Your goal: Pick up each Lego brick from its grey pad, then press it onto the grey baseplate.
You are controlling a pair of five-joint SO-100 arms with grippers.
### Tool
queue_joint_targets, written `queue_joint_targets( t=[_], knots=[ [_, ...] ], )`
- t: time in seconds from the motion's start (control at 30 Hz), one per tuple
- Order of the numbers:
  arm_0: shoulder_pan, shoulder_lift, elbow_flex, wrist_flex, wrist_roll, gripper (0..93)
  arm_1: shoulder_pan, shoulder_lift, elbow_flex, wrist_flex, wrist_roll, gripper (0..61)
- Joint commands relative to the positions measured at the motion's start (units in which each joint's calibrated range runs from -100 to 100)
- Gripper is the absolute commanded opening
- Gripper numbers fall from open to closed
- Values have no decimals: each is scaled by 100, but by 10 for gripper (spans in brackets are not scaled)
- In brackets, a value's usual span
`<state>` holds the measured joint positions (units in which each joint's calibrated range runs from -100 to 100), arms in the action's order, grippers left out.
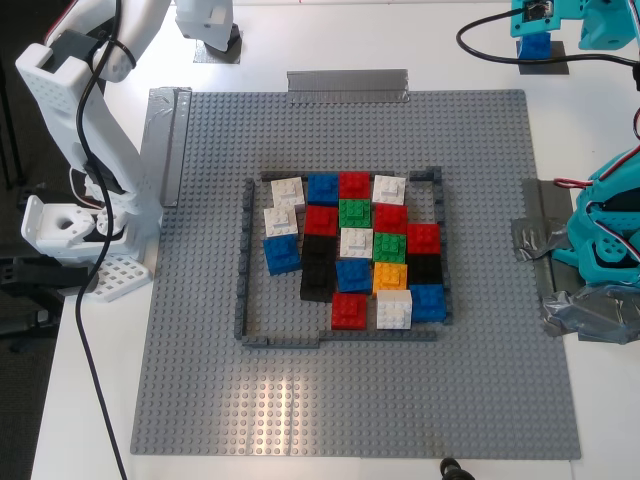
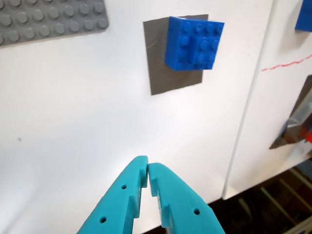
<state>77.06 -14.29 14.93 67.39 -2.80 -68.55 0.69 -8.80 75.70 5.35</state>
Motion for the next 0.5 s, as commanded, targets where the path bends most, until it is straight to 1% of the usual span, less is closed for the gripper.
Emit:
queue_joint_targets(
  t=[0.0,0.47],
  knots=[
    [30,-185,-25,6,4,0,39,-1477,641,-223,-376,2],
    [9,-228,-25,6,4,0,126,-1537,623,-133,-327,2]
  ],
)
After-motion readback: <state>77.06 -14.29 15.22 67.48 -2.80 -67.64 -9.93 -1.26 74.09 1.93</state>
